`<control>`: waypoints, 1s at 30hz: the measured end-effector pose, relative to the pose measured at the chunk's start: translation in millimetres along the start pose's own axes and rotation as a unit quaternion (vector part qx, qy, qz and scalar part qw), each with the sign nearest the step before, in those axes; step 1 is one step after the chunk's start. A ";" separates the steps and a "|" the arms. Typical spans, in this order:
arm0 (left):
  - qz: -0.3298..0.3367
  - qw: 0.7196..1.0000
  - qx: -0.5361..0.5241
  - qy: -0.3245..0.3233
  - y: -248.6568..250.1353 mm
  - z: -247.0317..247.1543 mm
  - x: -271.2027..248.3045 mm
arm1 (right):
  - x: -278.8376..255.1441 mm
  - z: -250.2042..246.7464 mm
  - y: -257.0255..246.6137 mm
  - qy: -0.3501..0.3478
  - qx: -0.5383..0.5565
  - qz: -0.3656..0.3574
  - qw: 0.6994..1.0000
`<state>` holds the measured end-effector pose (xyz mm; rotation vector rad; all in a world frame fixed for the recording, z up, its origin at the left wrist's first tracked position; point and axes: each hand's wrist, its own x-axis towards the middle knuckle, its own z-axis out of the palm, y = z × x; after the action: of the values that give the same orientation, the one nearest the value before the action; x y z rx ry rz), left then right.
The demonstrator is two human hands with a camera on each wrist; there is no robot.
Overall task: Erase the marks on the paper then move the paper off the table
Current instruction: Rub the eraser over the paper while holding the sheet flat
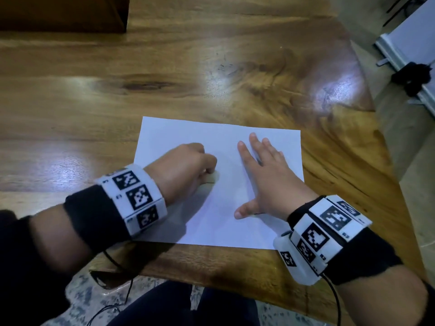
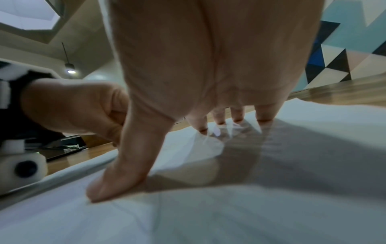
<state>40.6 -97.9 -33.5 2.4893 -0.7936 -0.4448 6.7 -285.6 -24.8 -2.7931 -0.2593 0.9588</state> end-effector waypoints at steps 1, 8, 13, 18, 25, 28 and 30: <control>0.003 1.000 0.012 -0.015 2.2 -1.2 -5.2 | 0.1 -0.1 -0.1 0.000 0.003 0.000 1.000; 0.020 0.992 -0.031 -0.117 6.9 4.2 -43.2 | -0.2 0.7 0.9 0.000 0.010 0.001 1.000; -0.012 1.000 0.011 -0.012 1.4 -5.2 1.4 | -0.1 1.5 2.3 0.004 0.013 -0.003 1.000; 0.026 0.995 -0.031 -0.092 5.7 0.5 -37.0 | -0.3 1.4 -0.9 -0.008 -0.009 -0.007 1.000; -0.018 0.997 -0.028 -0.075 -4.8 -9.0 -30.1 | -0.8 3.2 0.0 -0.011 -0.012 0.000 1.000; -0.035 0.997 -0.003 -0.065 -9.4 -14.5 -23.0 | -1.1 4.3 -0.2 -0.013 -0.007 0.012 1.000; -0.041 0.997 0.002 -0.058 -12.5 -18.5 -19.7 | -1.0 5.1 -2.0 -0.015 -0.002 0.021 1.000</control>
<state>39.0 -70.6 -21.8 2.5256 -0.7395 -0.6214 2.6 -283.3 -27.7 -2.7992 -0.2086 1.0108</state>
